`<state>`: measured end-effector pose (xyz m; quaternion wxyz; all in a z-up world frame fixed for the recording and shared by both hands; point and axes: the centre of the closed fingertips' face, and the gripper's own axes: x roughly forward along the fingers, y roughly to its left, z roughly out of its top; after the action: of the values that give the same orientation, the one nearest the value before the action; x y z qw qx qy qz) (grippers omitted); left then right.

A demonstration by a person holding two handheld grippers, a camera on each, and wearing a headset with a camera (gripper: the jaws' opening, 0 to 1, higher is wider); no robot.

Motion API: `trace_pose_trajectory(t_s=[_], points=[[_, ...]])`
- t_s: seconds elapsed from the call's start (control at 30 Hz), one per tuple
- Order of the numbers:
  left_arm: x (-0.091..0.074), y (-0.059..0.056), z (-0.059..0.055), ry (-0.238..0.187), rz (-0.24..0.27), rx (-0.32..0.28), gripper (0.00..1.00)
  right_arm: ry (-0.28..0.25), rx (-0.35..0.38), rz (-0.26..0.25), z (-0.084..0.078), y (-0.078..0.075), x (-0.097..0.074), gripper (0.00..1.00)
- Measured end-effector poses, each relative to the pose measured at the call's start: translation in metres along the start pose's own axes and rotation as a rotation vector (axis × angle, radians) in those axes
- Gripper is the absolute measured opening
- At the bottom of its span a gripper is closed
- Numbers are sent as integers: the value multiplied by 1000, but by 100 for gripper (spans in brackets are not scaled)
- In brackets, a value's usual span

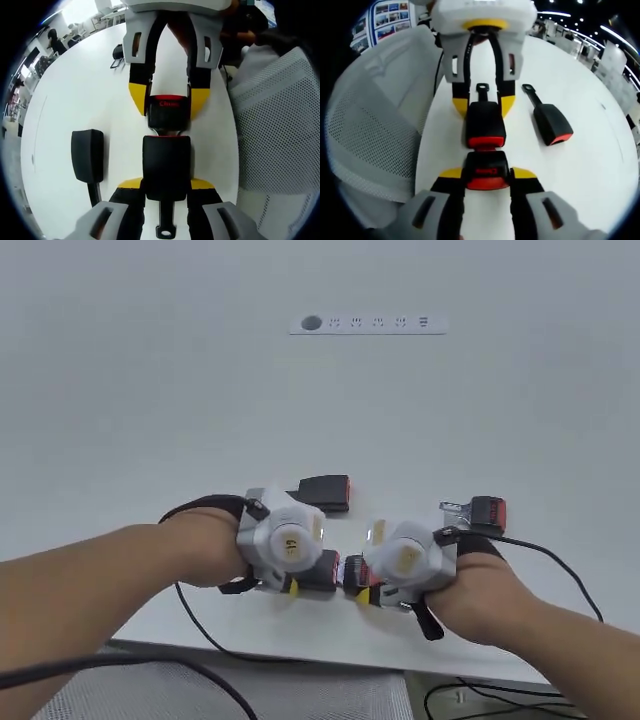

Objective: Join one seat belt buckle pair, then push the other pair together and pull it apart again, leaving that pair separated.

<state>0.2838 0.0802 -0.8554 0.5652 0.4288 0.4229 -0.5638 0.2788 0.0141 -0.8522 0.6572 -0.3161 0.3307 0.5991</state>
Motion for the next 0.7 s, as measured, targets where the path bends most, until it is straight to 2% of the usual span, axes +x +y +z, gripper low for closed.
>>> trace_pose_trajectory(t_s=[0.33,0.37,0.57,0.7], points=[[-1,0,-1,-28,-3,-24,34,-31,-8,10,2,0,0,34],[-1,0,-1,-25,-2,-36,34,-34,13,14,2,-1,0,35],[-1,0,-2,-14,6,-49,34,-34,20,24,3,0,1,35],[-2,3,-4,-13,35,-60,38,-40,31,22,6,0,-1,36]])
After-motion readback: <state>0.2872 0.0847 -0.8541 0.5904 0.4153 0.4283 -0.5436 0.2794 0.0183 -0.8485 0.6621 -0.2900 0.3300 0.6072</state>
